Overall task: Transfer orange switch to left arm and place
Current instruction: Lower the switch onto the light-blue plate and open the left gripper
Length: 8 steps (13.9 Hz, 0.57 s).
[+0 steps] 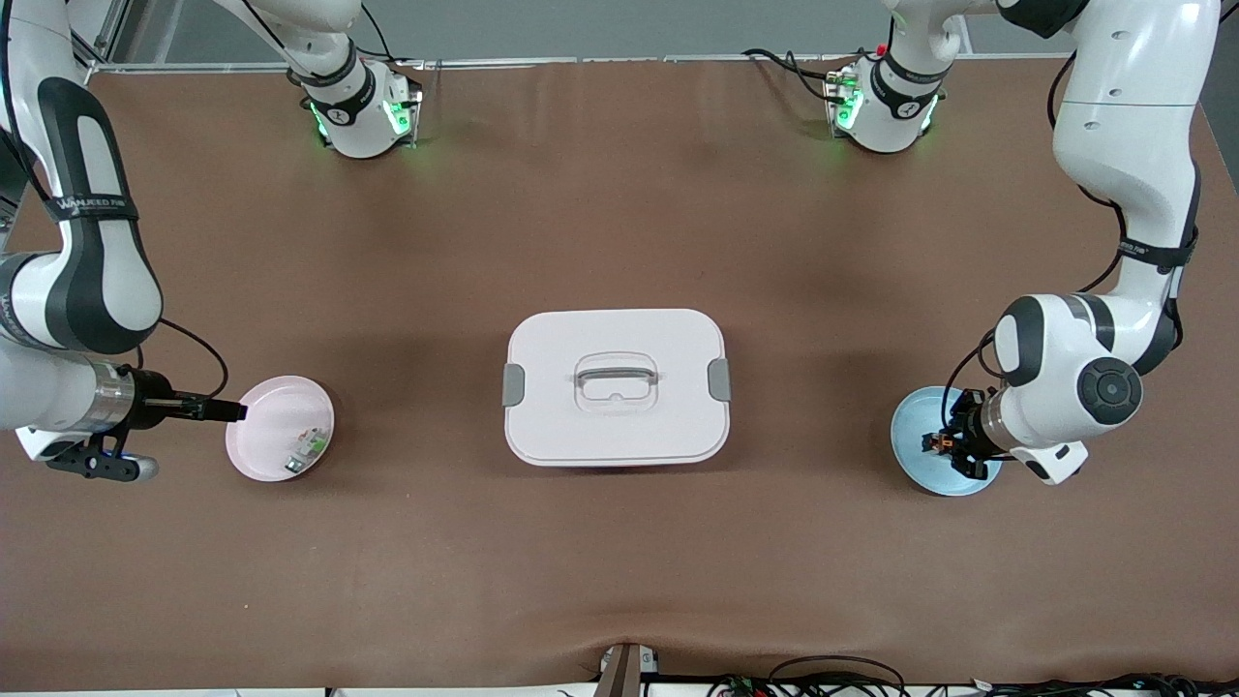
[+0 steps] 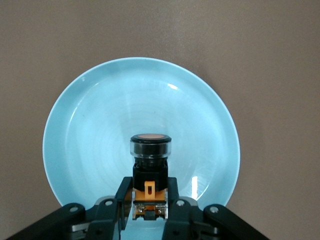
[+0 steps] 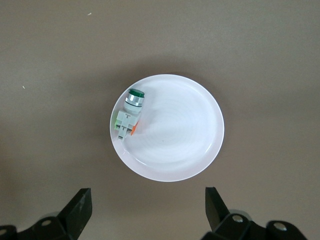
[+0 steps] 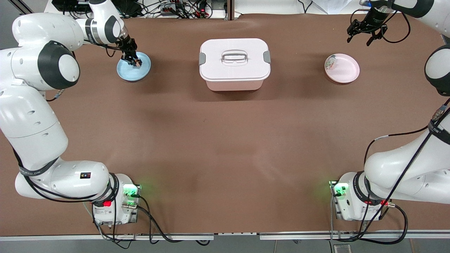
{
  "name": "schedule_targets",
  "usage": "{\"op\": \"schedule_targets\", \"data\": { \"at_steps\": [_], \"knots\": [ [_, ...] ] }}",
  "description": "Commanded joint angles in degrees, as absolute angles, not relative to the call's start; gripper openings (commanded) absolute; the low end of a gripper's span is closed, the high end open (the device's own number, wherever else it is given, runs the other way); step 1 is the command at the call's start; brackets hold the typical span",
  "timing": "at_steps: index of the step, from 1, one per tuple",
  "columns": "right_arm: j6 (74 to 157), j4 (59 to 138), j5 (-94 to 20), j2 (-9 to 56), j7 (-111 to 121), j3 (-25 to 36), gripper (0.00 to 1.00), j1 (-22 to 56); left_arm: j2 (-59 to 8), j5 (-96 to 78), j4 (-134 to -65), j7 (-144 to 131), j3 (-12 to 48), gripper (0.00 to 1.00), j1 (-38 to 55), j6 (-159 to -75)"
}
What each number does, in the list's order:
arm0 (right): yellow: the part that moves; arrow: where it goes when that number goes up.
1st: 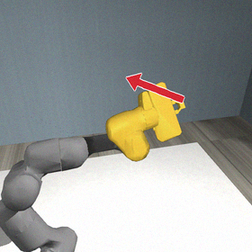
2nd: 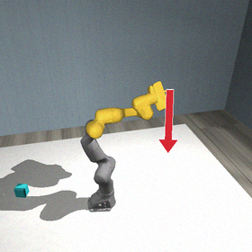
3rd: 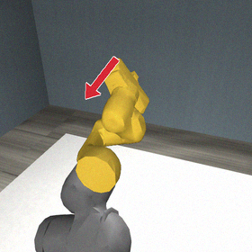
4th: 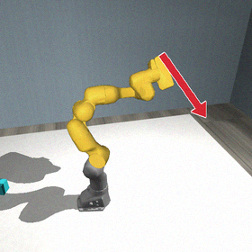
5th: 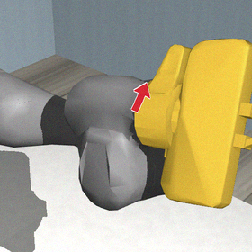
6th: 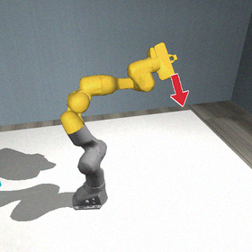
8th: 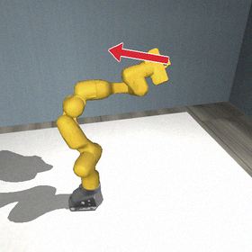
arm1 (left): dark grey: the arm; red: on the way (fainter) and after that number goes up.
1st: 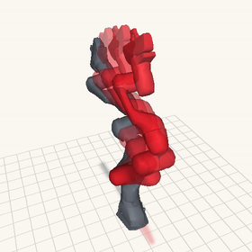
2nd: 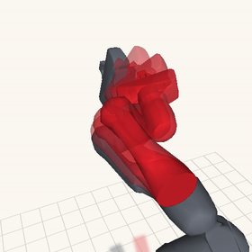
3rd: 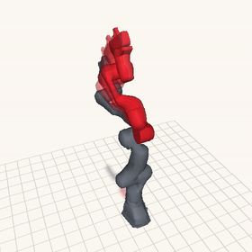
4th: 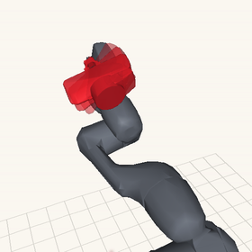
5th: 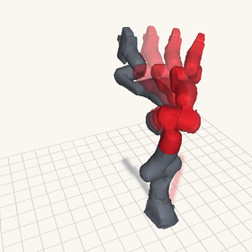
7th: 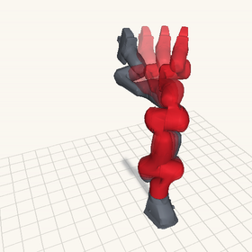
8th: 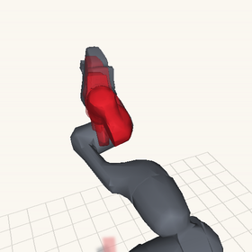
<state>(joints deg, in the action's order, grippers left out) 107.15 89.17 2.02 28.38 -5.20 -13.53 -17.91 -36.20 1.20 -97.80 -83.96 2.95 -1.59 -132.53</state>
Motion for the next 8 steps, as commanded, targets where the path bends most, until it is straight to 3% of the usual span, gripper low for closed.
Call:
{"op": "schedule_targets", "data": {
  "at_steps": [1, 4, 7, 8],
  "knots": [
    [107.23, 89.91, 2.9, 27.6, -4.75, -14.24, 1.0, -18.81, -36.56, 2.72, -96.94, -85.52, 2.9, 0.03, -1.49, -132.63],
    [107.23, 89.91, 2.9, 27.6, -4.75, -14.24, 1.0, -18.72, -36.83, 2.72, -96.94, -85.52, 2.9, 0.04, -1.49, -132.63],
    [107.23, 89.91, 2.9, 27.6, -4.75, -14.24, 1.0, -18.81, -36.83, 5.8, -96.94, -85.69, 2.99, 0.14, -1.49, -132.63],
    [107.23, 89.91, 2.9, 27.6, -4.75, -14.24, 1.0, -18.81, -36.83, 5.8, -96.94, -85.69, 2.99, 0.32, -1.49, -132.63]
  ]
}}
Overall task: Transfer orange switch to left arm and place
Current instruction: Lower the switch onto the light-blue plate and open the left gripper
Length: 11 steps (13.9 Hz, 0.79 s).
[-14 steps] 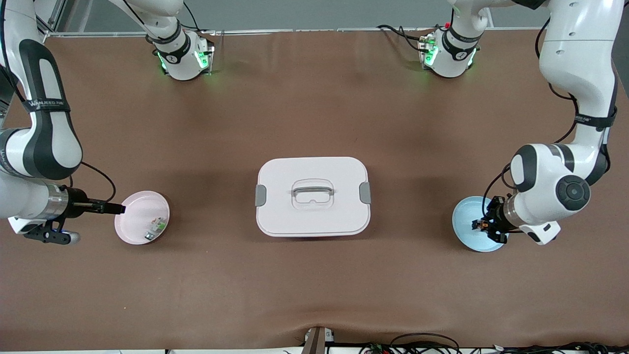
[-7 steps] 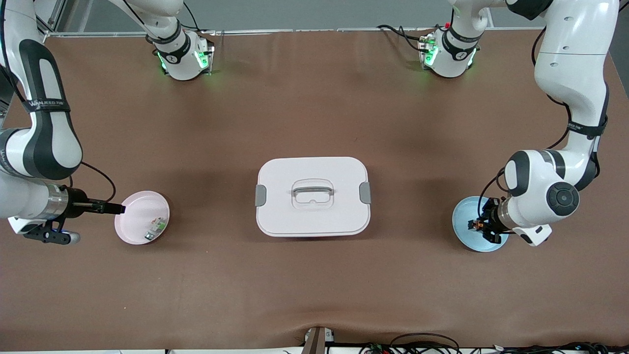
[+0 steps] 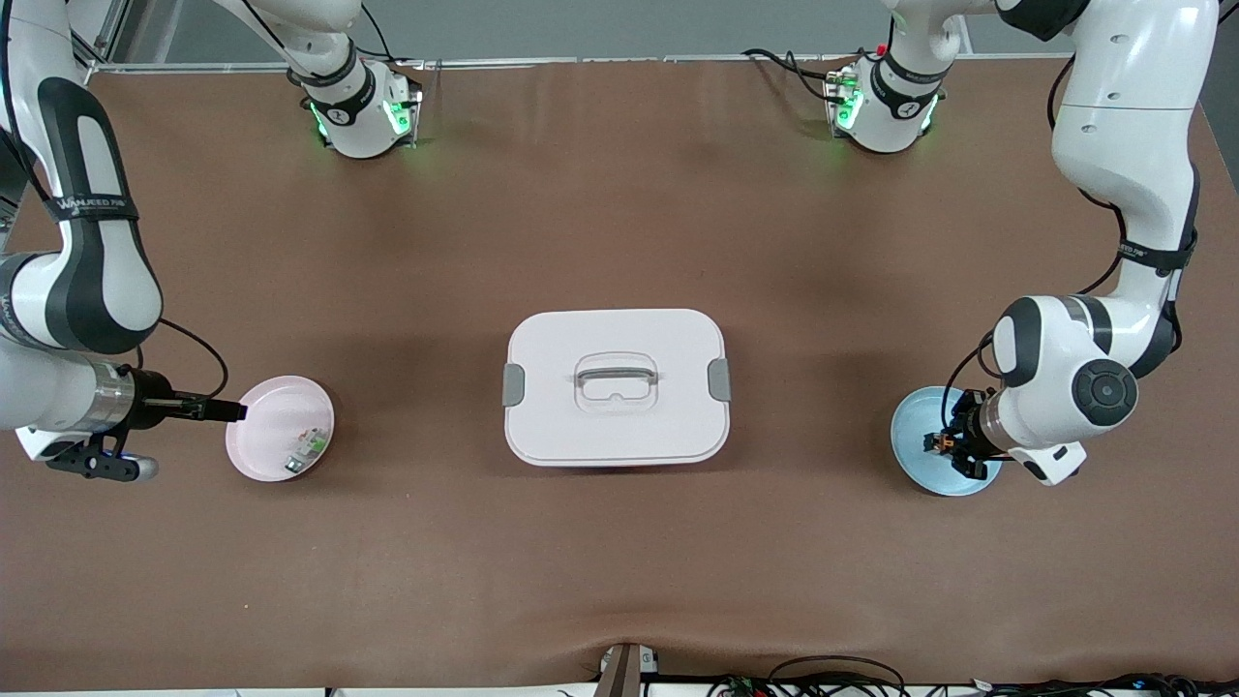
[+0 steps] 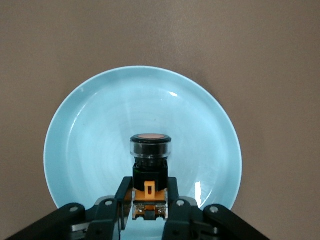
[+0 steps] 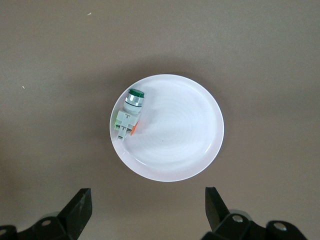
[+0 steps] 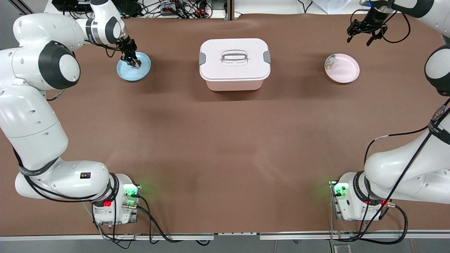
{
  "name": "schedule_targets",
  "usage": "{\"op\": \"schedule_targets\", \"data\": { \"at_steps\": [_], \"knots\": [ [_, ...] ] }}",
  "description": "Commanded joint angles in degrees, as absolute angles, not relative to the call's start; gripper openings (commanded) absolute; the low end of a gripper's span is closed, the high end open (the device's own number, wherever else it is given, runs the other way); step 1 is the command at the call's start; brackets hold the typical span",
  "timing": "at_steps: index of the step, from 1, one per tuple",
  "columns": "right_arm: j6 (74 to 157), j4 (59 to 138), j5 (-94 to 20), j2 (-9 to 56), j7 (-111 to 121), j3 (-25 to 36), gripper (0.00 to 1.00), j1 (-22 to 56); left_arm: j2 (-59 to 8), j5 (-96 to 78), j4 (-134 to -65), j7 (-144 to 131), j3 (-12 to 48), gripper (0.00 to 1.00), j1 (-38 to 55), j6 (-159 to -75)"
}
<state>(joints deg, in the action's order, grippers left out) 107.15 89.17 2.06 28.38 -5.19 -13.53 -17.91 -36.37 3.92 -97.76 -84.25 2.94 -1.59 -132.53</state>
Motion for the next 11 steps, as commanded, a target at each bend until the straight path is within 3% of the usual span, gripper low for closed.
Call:
{"op": "schedule_targets", "data": {
  "at_steps": [1, 2, 11],
  "knots": [
    [107.23, 89.91, 2.9, 27.6, -4.75, -14.24, 1.0, -18.72, -36.83, 5.8, -96.86, -85.69, 2.99, 0.59, -1.49, -132.63],
    [107.23, 89.91, 2.9, 27.6, -4.75, -14.24, 1.0, -18.81, -36.74, 5.89, -96.86, -85.69, 2.99, 1.0, -1.49, -132.63],
    [107.05, 89.13, 2.9, 27.25, -4.92, -14.24, 1.0, -18.28, -34.63, 5.97, -93.69, -85.26, 3.16, 1.0, -1.76, -131.84]
  ]
}}
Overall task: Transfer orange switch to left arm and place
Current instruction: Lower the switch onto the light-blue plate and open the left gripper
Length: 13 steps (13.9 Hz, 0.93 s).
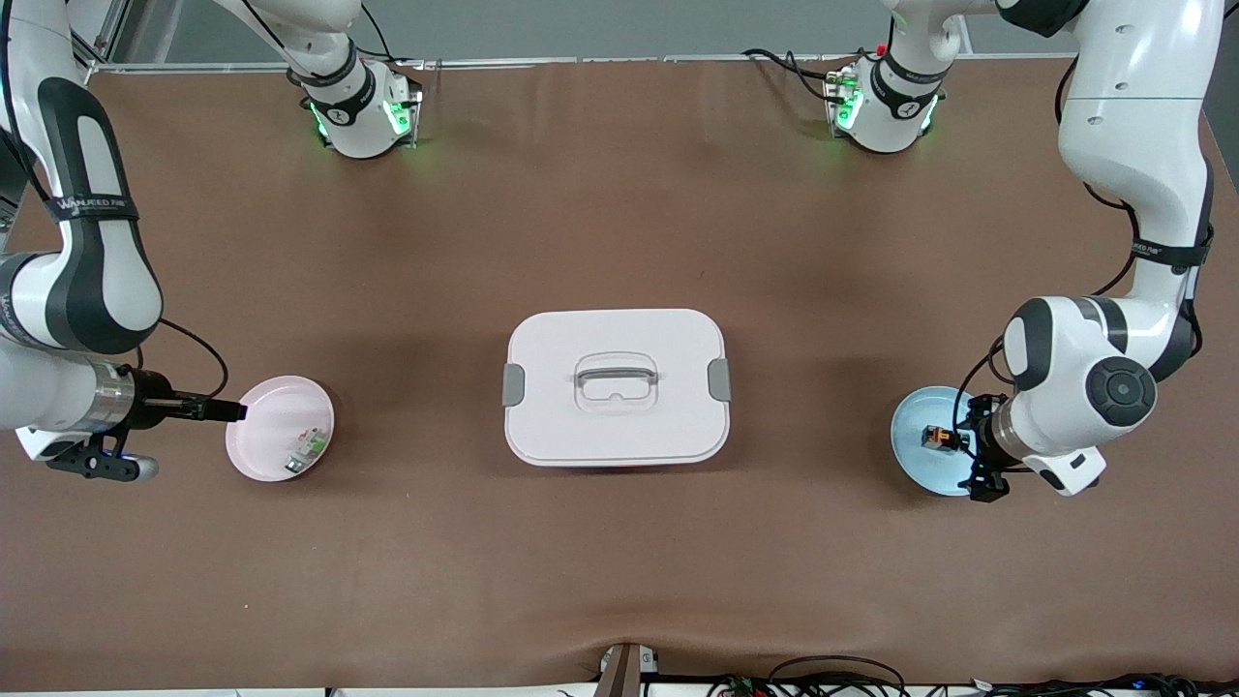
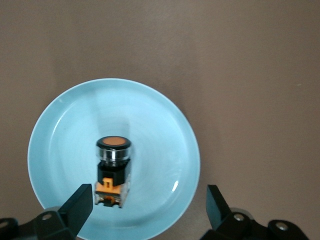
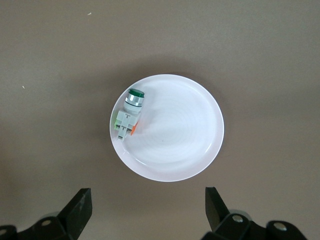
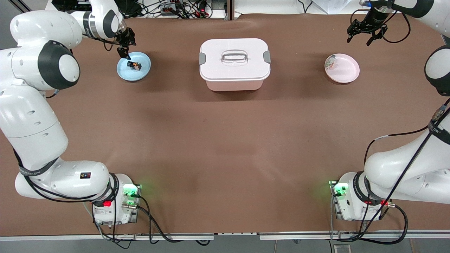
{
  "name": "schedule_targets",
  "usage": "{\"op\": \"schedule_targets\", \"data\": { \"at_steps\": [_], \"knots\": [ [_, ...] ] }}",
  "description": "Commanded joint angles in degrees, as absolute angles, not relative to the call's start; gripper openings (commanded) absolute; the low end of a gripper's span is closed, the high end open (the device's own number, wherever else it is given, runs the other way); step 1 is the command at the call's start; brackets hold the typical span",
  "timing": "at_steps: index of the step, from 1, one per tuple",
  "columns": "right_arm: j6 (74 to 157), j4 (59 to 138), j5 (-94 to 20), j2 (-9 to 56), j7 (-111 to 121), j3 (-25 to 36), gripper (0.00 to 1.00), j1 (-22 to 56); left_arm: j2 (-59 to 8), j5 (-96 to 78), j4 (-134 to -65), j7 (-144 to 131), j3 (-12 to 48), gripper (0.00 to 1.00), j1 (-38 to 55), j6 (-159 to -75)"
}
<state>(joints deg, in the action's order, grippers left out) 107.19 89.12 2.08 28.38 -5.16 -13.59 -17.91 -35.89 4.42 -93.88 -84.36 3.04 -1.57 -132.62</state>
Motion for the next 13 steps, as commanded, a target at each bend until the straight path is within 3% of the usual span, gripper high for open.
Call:
{"op": "schedule_targets", "data": {
  "at_steps": [1, 5, 9, 13],
  "knots": [
    [106.7, 88.16, 2.99, 27.07, -5.36, -14.33, 1.0, -18.02, -34.37, 6.15, -93.69, -84.91, 3.16, 1.0, -1.84, -131.75],
    [105.65, 85.52, 4.03, 25.58, -4.75, -14.59, 1.0, -17.4, -34.19, 7.63, -93.87, -82.97, 2.99, 1.0, -2.02, -131.66],
    [95.12, 77.36, 6.94, 25.4, -4.4, -14.85, 1.0, -17.4, -33.32, 10.37, -93.78, -80.01, 3.25, 1.0, -1.76, -130.62],
    [89.39, 71.64, 7.03, 25.14, 0.26, -14.68, 1.0, -18.01, -30.24, 5.12, -94.66, -56.05, 2.12, 1.0, -1.49, -124.29]
  ]
}}
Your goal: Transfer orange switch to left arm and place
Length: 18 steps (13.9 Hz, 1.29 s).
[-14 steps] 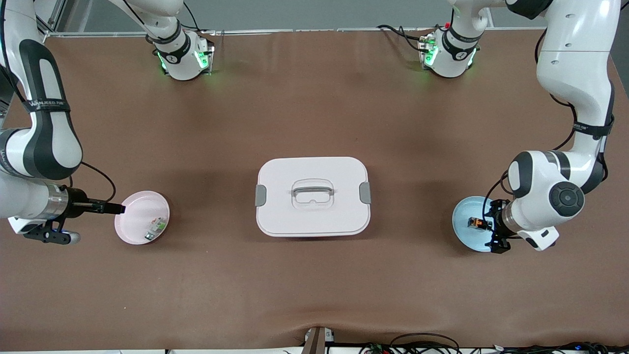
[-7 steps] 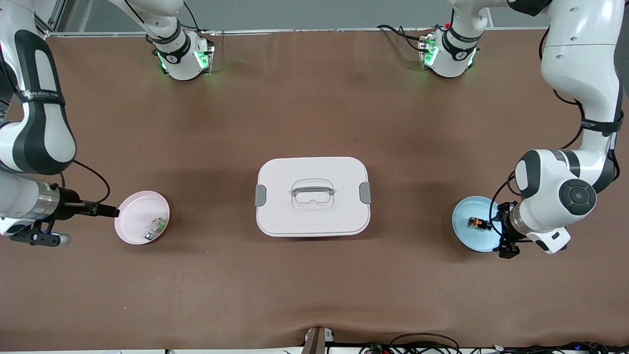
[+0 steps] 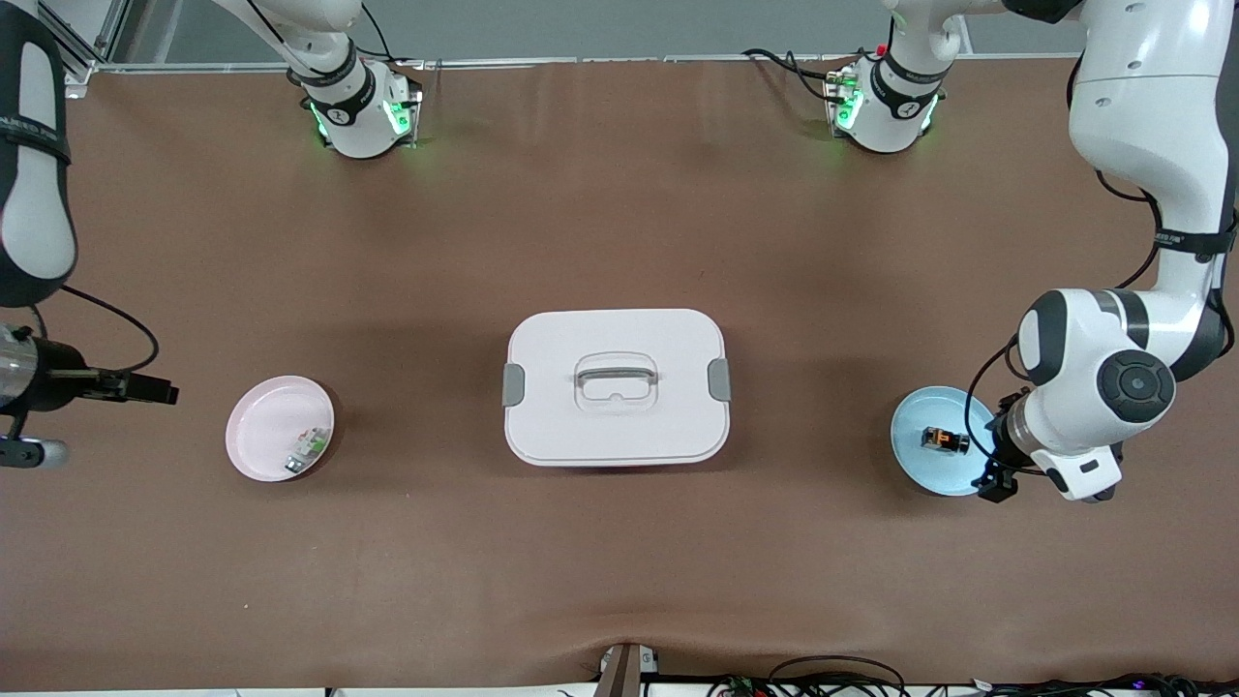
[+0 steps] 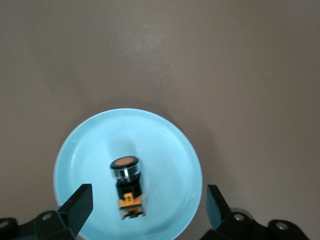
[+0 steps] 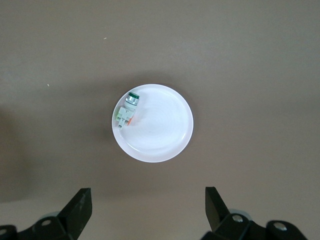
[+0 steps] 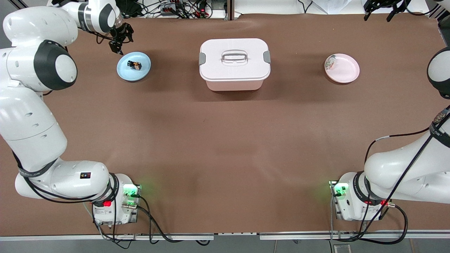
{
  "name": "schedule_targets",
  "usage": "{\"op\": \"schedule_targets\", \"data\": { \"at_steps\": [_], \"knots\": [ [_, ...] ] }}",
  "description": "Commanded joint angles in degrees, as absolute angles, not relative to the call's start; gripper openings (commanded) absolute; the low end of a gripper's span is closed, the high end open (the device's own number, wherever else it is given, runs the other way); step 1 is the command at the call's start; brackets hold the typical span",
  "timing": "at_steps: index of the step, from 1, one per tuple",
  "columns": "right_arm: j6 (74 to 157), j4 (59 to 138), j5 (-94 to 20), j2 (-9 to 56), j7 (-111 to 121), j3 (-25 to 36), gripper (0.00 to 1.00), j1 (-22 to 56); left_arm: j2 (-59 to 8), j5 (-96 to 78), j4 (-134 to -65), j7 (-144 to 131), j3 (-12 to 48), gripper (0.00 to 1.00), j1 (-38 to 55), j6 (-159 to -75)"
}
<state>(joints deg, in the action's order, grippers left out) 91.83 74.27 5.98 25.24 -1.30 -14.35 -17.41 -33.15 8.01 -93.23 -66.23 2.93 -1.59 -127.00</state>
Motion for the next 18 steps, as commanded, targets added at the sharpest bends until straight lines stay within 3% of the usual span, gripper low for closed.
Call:
{"op": "schedule_targets", "data": {
  "at_steps": [1, 8, 13, 18],
  "knots": [
    [89.3, 71.2, 7.03, 24.44, 0.35, -14.5, 1.0, -18.19, -29.1, 3.36, -95.79, -49.37, 1.15, 1.0, -1.32, -124.1],
    [87.12, 71.02, 6.5, 19.43, -0.17, -14.94, 1.0, -19.08, -23.38, -4.22, -99.67, -7.7, 0.79, 1.0, -0.7, -122.88],
    [86.31, 68.64, 6.59, 19.07, -0.7, -15.03, 1.0, -18.64, -14.78, -3.78, -100.46, -11.32, 1.14, 1.0, 0.18, -121.56],
    [84.12, 69.17, 6.33, 16.44, -2.28, -17.67, 1.0, -18.63, -10.21, -2.64, -96.33, -2.48, 0.88, 1.0, -0.62, -110.84]
  ]
}}
